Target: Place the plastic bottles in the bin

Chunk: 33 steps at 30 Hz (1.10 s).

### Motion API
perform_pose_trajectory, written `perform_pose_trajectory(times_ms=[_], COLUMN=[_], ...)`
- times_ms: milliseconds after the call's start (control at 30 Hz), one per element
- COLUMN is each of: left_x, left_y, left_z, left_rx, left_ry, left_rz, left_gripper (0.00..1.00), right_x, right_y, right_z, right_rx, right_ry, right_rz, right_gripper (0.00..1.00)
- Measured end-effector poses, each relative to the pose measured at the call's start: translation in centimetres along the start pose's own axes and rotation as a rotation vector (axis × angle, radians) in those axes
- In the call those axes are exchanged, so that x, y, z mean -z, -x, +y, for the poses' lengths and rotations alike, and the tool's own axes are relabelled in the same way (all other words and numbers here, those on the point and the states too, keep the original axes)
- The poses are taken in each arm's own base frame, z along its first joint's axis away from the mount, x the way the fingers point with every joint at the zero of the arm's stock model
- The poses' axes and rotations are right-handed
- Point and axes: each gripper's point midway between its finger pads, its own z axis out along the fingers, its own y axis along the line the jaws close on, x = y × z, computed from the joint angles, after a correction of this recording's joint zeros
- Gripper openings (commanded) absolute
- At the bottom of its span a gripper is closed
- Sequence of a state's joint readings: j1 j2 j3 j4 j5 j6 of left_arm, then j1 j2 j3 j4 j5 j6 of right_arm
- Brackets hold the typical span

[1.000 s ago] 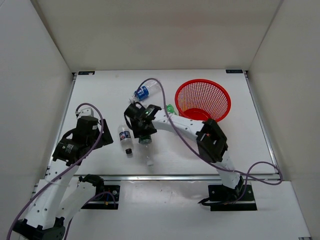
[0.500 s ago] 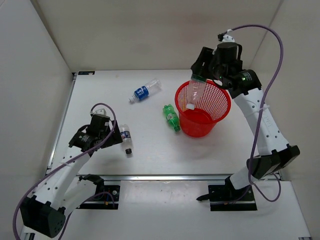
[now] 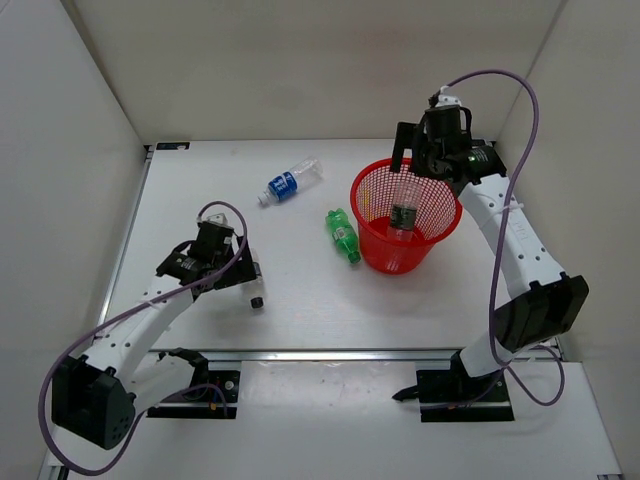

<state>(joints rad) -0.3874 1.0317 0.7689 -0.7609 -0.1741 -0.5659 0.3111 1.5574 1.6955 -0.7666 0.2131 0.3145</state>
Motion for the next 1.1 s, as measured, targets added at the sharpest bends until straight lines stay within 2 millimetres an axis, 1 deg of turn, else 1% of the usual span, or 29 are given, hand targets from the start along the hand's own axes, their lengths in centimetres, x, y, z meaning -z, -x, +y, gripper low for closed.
perform_pose_trajectory(times_ms=[67,167,233,300,367,400,433,500,533,567,600,633,667,700,733,800,867,900,967,1033,1067,1100], left_x=[-0.5,-1.2,-1.6,-2.2,-3.0,-3.4,-3.9,-4.9,-5.3,-5.7,-6.0,-6.4,-6.7,-7.1,-7.5,-7.8,-8.1,-8.1,-7.6,-6.5,-5.6,-4.6], left_y=[0.0,0.0,0.0,0.0,-0.2,-0.3,-0.5,-1.0,-1.2,-1.4,-1.6,-1.8,-1.8,-1.9,-2.1,-1.7,-1.0,-0.7,0.1,2.1,3.6,5.3], left_z=[-0.1,-0.4,-0.7,-1.0,-1.2,-1.2,-1.3,-1.4,-1.4,-1.5,-1.6,-1.7,-1.8,-1.9,-2.0,-2.4,-3.2,-3.6,-4.9,-7.2,-8.9,-10.7], left_rx=[-0.002,-0.004,-0.006,-0.009,-0.015,-0.018,-0.022,-0.031,-0.036,-0.041,-0.046,-0.049,-0.051,-0.050,-0.052,-0.059,-0.071,-0.080,-0.102,-0.122,-0.131,-0.137], left_ry=[0.002,0.001,-0.002,-0.004,0.002,0.006,0.009,0.020,0.026,0.030,0.032,0.033,0.033,0.032,0.034,0.025,0.017,0.011,-0.015,-0.068,-0.108,-0.152], left_rz=[0.008,0.016,0.020,0.027,0.039,0.050,0.062,0.084,0.095,0.104,0.112,0.117,0.119,0.124,0.135,0.134,0.129,0.126,0.113,0.071,0.034,-0.010], left_gripper=[0.99,0.98,0.99,0.99,0.98,0.99,0.99,0.98,0.97,0.95,0.89,0.85,0.76,0.67,0.63,0.51,0.49,0.46,0.45,0.44,0.42,0.42], right_x=[1.0,3.3,5.4,7.4,9.2,9.9,10.6,11.4,11.6,11.6,11.4,11.1,10.8,10.6,10.5,10.7,11.2,11.4,11.6,11.6,11.6,11.5], right_y=[1.2,3.4,4.2,4.5,4.0,3.4,2.2,-1.1,-3.2,-5.3,-7.4,-9.2,-10.8,-11.9,-12.8,-13.7,-14.1,-14.4,-15.0,-15.9,-16.2,-16.4], right_z=[0.3,0.4,-0.3,-2.6,-6.8,-9.6,-12.4,-17.2,-18.8,-19.9,-20.5,-20.7,-20.7,-20.9,-20.9,-21.6,-22.8,-23.3,-23.7,-23.6,-23.5,-23.5], right_rx=[0.020,0.032,0.022,-0.014,-0.078,-0.121,-0.161,-0.234,-0.260,-0.281,-0.291,-0.291,-0.291,-0.292,-0.295,-0.312,-0.341,-0.349,-0.353,-0.346,-0.344,-0.342], right_ry=[-0.003,-0.004,-0.008,-0.033,-0.108,-0.165,-0.228,-0.351,-0.395,-0.431,-0.453,-0.462,-0.465,-0.470,-0.467,-0.479,-0.510,-0.524,-0.536,-0.534,-0.532,-0.531], right_rz=[-0.027,-0.090,-0.119,-0.136,-0.146,-0.146,-0.137,-0.093,-0.053,-0.007,0.045,0.091,0.133,0.163,0.187,0.204,0.196,0.193,0.189,0.204,0.211,0.215], right_gripper=[0.99,0.99,1.00,0.99,1.00,1.00,1.00,0.99,0.99,0.99,0.99,0.99,0.99,0.99,0.99,1.00,0.99,0.99,0.99,0.99,1.00,0.99])
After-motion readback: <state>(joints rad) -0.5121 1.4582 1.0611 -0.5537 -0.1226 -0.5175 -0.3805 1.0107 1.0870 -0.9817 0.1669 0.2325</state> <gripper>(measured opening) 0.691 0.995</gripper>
